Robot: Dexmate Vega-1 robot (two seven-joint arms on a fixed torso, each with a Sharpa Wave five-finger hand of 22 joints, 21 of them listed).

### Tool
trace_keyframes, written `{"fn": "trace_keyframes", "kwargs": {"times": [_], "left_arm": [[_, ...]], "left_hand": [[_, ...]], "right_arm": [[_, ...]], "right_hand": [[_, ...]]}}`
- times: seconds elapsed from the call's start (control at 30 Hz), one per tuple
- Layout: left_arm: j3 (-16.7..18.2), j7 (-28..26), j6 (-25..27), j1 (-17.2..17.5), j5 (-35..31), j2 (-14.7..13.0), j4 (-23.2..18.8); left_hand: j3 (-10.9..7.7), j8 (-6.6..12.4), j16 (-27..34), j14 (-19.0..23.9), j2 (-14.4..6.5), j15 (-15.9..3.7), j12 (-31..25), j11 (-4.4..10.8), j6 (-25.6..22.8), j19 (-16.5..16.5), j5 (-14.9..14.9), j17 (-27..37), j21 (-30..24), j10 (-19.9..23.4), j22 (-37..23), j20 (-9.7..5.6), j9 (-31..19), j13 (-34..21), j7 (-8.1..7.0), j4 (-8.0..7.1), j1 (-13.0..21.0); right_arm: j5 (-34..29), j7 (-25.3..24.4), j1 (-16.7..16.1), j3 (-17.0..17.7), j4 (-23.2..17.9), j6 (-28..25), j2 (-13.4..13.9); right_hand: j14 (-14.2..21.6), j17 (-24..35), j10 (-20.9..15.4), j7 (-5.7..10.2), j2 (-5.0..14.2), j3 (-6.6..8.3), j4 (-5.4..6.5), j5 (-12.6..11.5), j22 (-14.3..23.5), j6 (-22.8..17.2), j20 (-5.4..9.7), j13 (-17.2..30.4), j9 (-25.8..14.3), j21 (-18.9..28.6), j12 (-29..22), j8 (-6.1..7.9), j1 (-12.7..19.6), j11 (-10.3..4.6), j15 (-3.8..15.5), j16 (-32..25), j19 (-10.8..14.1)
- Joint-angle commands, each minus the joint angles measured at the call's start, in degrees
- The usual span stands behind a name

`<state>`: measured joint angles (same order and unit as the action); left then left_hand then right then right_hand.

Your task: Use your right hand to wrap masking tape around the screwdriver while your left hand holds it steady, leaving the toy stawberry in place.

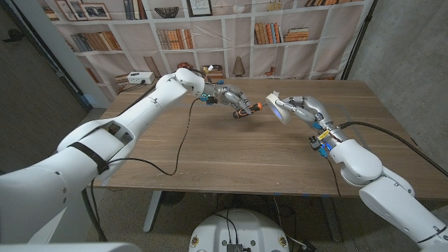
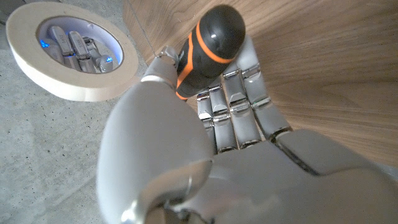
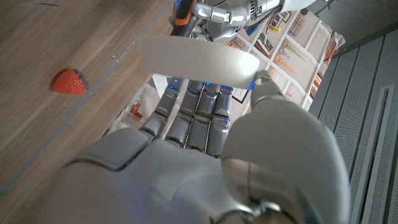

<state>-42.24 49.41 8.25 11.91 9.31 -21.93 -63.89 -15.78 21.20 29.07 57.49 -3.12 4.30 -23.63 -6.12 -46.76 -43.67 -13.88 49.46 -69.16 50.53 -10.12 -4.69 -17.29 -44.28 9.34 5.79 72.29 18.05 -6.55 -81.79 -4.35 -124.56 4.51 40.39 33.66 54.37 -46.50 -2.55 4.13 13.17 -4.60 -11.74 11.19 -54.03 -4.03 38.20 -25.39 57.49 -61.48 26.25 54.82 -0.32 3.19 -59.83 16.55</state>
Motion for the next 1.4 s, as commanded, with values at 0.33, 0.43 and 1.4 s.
{"fn": "trace_keyframes", "kwargs": {"times": [0.33,0.43,1.4], "left_arm": [[2.0,13.4,-2.5,-5.0,7.3,7.4,18.5],[2.5,14.1,-2.5,-5.1,7.5,7.8,19.4],[-4.5,-14.1,-3.3,3.6,-18.5,-6.7,-16.7]], "left_hand": [[-11.56,-0.20,0.0,17.4,-3.1,-16.88,0.0,5.92,-6.5,0.5,-0.2,0.3,-0.5,6.4,-0.2,-5.41,-8.6,-7.1,-2.15,2.10,0.2],[-11.62,-0.26,0.0,17.4,-3.1,-16.89,0.0,5.84,-6.5,0.4,-0.2,0.3,-0.6,6.4,-0.2,-5.37,-8.6,-7.1,-2.11,2.14,0.2],[-12.12,-0.97,-0.2,17.3,-3.1,-16.91,0.8,6.51,-6.6,0.7,0.1,0.5,-0.9,6.4,-0.2,-5.38,-8.9,-7.2,-2.66,2.09,-0.1]], "right_arm": [[-1.7,-2.6,-1.7,1.6,1.4,0.9,-2.0],[-2.1,-2.6,-1.8,1.7,1.5,1.3,-2.1],[-5.4,-3.0,-4.9,4.3,-1.4,1.4,-4.4]], "right_hand": [[-0.2,0.0,-0.1,0.20,6.68,9.73,0.01,0.1,0.0,-0.5,-0.12,-0.1,0.3,0.9,-0.2,14.99,6.6,-0.50,4.12,-0.5,-0.6],[-0.2,0.0,0.0,0.26,6.67,9.75,0.00,0.1,0.0,-0.5,-0.10,-0.1,0.5,1.0,-0.2,14.92,6.6,-0.50,4.12,-0.5,-0.7],[-0.4,-0.3,0.3,0.13,6.64,10.02,-0.10,0.1,-0.2,-0.6,0.07,-0.3,0.6,2.1,-0.6,15.19,6.4,-0.56,4.03,-1.0,-1.1]]}}
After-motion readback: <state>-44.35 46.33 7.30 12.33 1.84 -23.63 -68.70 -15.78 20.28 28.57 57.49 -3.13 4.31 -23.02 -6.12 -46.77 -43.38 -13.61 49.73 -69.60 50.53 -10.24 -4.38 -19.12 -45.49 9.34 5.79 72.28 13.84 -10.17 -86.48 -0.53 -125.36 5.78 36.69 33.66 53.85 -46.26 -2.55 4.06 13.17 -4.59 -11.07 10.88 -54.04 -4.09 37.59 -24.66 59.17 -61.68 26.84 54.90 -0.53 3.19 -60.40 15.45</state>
